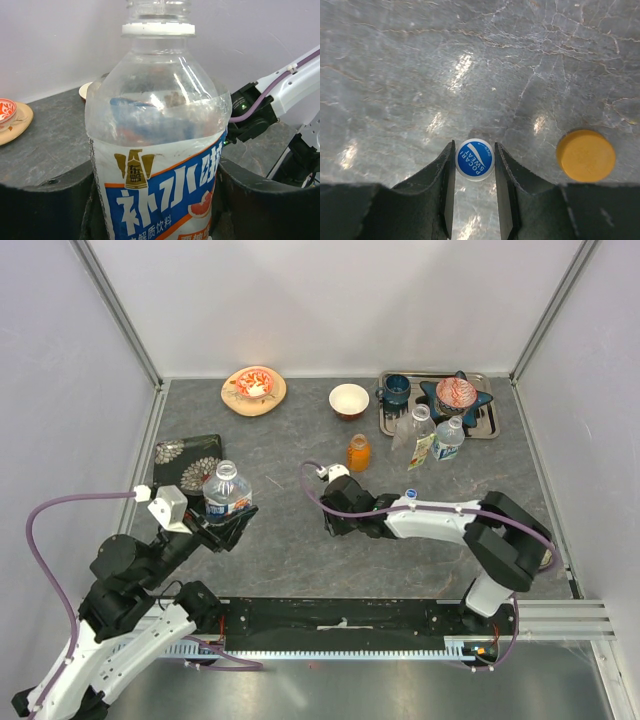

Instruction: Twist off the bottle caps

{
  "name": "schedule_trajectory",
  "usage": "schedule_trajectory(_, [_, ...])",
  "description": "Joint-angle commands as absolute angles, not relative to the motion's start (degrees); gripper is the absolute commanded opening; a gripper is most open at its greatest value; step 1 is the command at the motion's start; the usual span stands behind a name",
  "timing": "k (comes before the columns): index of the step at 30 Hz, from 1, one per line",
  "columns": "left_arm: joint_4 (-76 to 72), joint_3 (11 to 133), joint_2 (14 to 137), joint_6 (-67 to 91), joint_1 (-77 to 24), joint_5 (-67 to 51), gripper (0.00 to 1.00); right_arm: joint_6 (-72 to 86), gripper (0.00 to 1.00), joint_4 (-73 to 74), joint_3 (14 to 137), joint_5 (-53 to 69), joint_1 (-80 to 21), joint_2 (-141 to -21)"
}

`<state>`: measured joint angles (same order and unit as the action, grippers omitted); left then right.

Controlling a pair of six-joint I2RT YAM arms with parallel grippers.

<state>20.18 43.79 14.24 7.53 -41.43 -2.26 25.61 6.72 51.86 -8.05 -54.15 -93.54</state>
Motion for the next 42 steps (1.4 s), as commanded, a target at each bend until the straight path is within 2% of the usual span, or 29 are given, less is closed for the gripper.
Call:
schedule_trajectory(1, [20.74, 43.42, 13.27, 6.77, -41.22, -0.18, 0.53, 27.51, 0.00, 2.99, 55.72, -10.19, -54.23, -98.16])
schedule_trajectory(8, [21.53, 43.33, 12.75, 6.86, -41.22, -0.18, 0.53, 28.91, 0.00, 4.30, 58.44, -11.78, -53.35, -103.00])
schedule_trajectory(9, [21.62, 43.33, 12.74, 6.86, -41.22, -0.18, 0.53, 28.83, 0.03, 5.09, 58.80, -11.78, -53.26, -103.53])
schedule_trajectory(10, [21.71, 43.24, 12.66, 6.94, -41.22, -0.09, 0.54, 28.74, 0.15, 5.53, 59.23, -11.60, -53.26, -104.06])
schedule_trajectory(12, [21.80, 43.07, 12.57, 7.03, -41.22, -0.17, 0.54, 28.57, 0.25, 5.89, 59.15, -11.51, -53.17, -103.98])
schedule_trajectory(13, [21.80, 42.98, 12.66, 7.03, -41.22, -0.18, 0.54, 28.56, 0.35, 5.89, 58.80, -11.34, -53.26, -103.71])
schedule_trajectory(15, [21.88, 42.89, 12.66, 6.94, -41.22, -0.18, 0.54, 28.65, 0.45, 5.89, 58.36, -11.16, -53.26, -103.27])
schedule_trajectory(16, [21.80, 42.89, 12.66, 6.94, -41.22, -0.09, 0.54, 28.57, 0.53, 5.98, 58.10, -10.90, -53.26, -102.58])
schedule_trajectory(18, [21.88, 42.98, 13.01, 6.94, -41.22, -0.18, 0.54, 28.65, 0.59, 6.06, 57.83, -10.29, -53.17, -101.17])
schedule_trajectory(21, [21.88, 42.98, 13.45, 6.94, -41.22, -0.26, 0.55, 29.44, 0.73, 6.15, 58.18, -9.49, -53.52, -98.10])
schedule_trajectory(22, [21.80, 43.07, 13.53, 7.03, -41.22, -0.26, 0.55, 29.70, 0.82, 6.50, 58.97, -9.32, -53.61, -97.13])
schedule_trajectory(24, [21.80, 43.15, 13.71, 7.12, -41.22, -0.26, 0.55, 30.50, 0.89, 7.38, 60.02, -9.23, -54.23, -92.67])
schedule_trajectory(27, [21.53, 43.42, 14.23, 6.94, -41.22, -0.09, 0.56, 31.37, 0.94, 9.48, 64.41, -10.45, -54.93, -85.64])
schedule_trajectory(33, [20.48, 44.30, 17.66, 5.19, -41.22, -3.32, 0.56, 30.06, 0.94, 16.07, 78.12, -15.03, -55.37, -74.73])
schedule_trajectory(37, [17.68, 44.73, 24.58, 4.13, -41.22, -7.81, 0.57, 25.15, 0.91, 17.04, 85.49, -5.99, -56.25, -71.72])
schedule_trajectory(42, [11.71, 45.88, 32.33, 4.57, -41.22, -14.84, 0.57, 26.01, 0.91, 18.10, 87.36, 1.74, -57.92, -70.66])
